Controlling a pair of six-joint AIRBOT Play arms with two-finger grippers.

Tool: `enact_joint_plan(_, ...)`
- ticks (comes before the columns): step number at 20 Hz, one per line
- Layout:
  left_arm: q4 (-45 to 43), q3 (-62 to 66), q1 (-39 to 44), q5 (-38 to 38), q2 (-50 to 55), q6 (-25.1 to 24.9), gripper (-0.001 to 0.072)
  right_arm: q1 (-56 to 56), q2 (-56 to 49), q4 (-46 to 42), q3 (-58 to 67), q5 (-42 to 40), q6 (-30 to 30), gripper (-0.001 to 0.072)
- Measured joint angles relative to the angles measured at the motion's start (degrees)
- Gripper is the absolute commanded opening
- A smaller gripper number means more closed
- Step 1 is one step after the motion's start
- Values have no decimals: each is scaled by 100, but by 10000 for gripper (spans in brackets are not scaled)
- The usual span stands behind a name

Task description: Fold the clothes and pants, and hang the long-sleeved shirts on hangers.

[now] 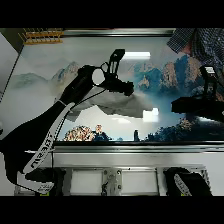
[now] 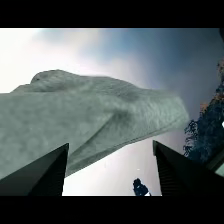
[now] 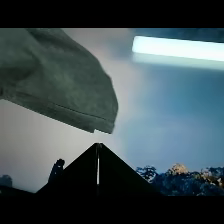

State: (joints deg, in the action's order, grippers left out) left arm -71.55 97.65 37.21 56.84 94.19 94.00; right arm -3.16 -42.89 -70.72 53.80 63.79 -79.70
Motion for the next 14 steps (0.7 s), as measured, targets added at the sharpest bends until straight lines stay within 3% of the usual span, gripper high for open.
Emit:
enact_joint_plan(5, -1040, -490, -350, 551, -616, 774, 541, 0, 0, -2, 0, -46, 0, 16)
enact_joint_plan(11, -1353, -3344, -1882, 673, -2253, 1043, 541, 0, 0, -2, 0, -57, 0, 16)
enact_joint_plan(14, -1261, -4638, -2736, 374, -2802, 1082, 540, 0, -4, 0, 0, -55, 2, 16)
